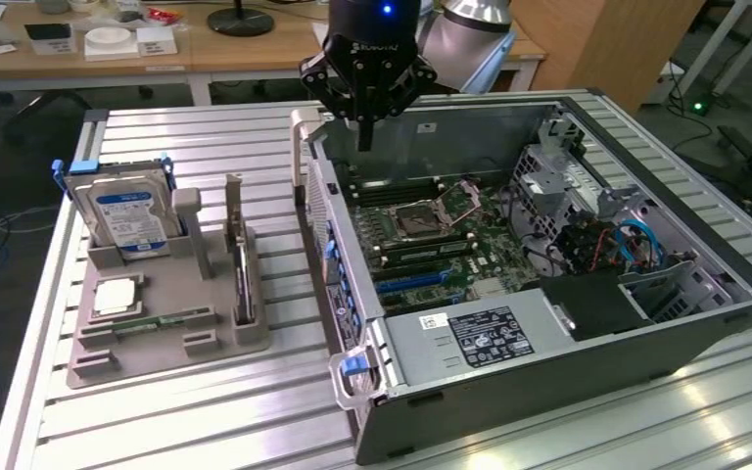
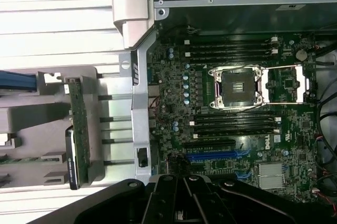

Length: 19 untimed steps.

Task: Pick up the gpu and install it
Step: 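Reach for the gpu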

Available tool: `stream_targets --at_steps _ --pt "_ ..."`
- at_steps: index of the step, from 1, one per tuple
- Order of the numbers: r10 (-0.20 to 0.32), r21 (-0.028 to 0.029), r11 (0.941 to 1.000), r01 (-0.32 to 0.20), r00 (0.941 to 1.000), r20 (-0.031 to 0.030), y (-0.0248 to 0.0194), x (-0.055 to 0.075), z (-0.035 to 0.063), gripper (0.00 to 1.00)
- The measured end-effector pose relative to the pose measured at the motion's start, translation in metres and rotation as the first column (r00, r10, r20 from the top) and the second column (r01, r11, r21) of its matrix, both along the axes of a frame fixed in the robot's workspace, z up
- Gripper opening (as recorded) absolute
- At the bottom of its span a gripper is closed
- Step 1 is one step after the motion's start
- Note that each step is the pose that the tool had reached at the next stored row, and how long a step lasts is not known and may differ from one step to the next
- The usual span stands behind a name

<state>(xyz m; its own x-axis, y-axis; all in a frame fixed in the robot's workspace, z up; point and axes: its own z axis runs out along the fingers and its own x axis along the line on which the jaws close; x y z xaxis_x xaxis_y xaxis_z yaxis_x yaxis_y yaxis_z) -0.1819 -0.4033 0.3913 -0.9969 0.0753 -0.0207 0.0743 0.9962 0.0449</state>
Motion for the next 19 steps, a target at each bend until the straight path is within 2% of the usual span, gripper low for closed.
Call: stream_targets --at_steps 19 --pt "0.000 -0.0001 1.0000 0.000 1.0000 -0.0019 -0.0015 -0.013 -0.0007 0.11"
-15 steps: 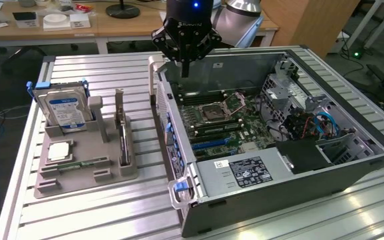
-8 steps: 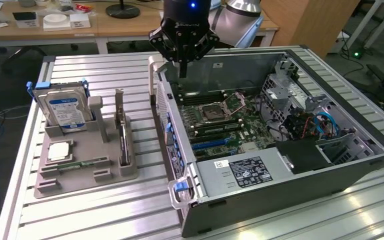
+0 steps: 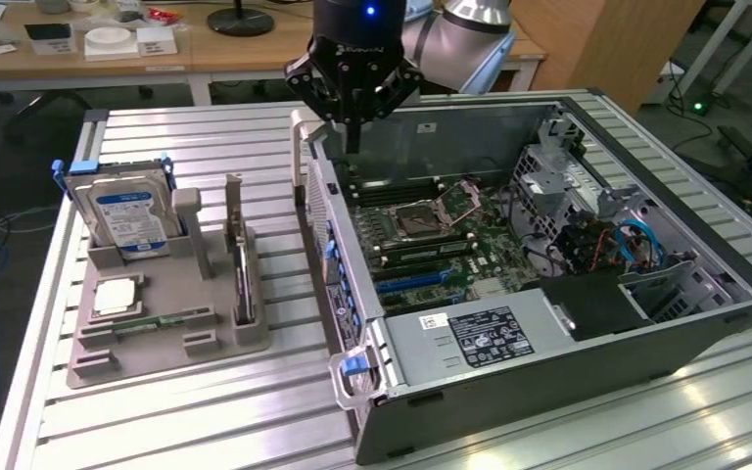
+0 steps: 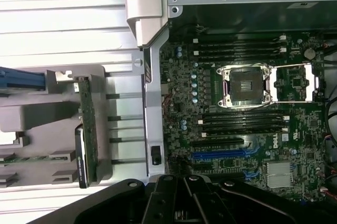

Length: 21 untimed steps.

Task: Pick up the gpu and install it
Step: 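Reach for the gpu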

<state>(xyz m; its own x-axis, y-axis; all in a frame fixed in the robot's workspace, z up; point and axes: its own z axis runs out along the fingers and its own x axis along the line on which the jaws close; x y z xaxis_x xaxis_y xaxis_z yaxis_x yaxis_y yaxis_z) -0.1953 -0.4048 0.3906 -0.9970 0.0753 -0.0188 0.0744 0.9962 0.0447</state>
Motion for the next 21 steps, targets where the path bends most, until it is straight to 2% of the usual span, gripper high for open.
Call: stream_targets --at_steps 21 --pt "0.000 0.0000 1.0000 0.000 1.0000 -0.0008 -0.0018 -0.020 -0.0009 0.11"
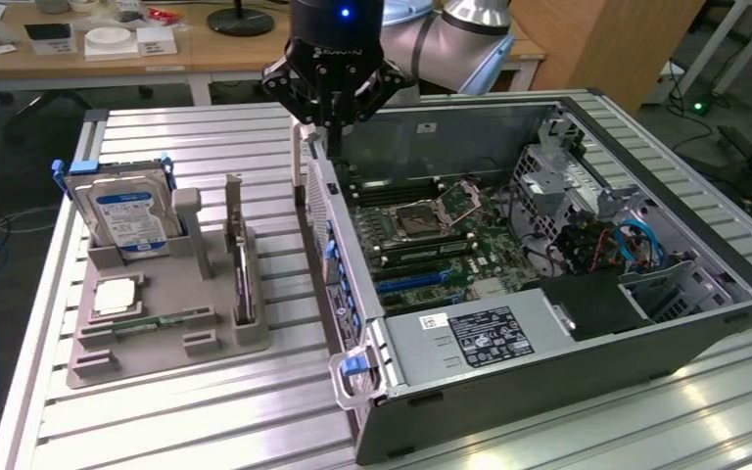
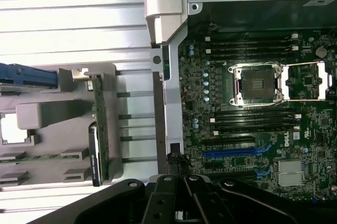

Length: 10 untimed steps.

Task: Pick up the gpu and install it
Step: 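Reach for the gpu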

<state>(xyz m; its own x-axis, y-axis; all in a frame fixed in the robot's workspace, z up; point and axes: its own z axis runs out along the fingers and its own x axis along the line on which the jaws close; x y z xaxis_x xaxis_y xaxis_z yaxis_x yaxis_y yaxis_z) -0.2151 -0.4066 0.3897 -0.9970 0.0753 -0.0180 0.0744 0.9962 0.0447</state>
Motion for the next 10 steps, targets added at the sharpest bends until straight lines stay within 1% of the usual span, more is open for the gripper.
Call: stream_targets --at_steps 10 --pt "0.000 0.0000 1.0000 0.000 1.0000 -0.0005 -0.0009 -0.0100 -0.0004 0.11"
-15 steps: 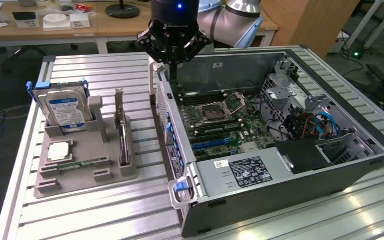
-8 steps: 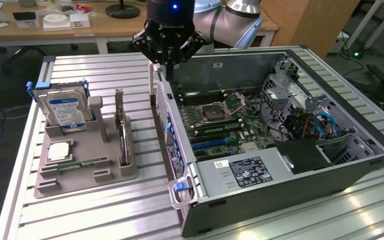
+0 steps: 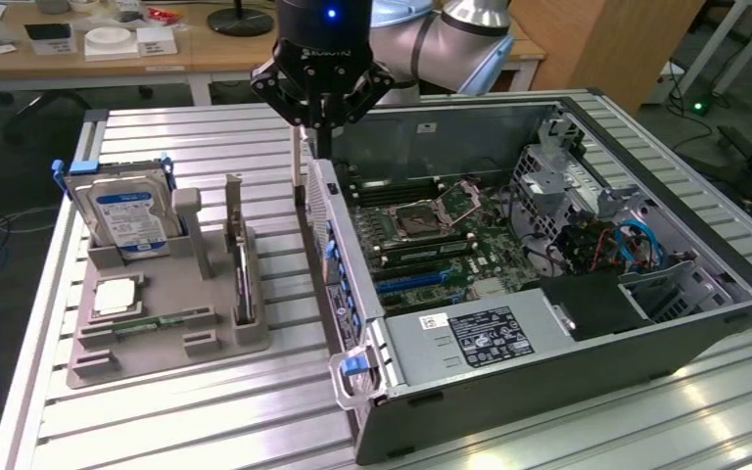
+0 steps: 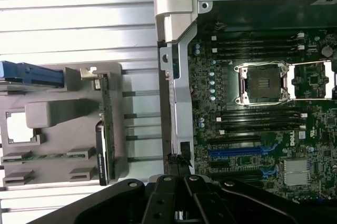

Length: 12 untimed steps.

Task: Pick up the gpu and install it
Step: 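Reach for the gpu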

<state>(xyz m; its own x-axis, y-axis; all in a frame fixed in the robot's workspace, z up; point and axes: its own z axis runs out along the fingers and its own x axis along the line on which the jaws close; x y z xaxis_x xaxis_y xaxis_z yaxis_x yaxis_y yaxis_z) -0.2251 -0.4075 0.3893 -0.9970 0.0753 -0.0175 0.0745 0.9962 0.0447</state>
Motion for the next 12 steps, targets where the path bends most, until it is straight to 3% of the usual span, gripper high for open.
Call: stream_targets --at_steps 12 --pt "0.000 -0.0001 1.0000 0.000 1.0000 -0.0003 -0.0018 -0.015 -0.0004 0.11"
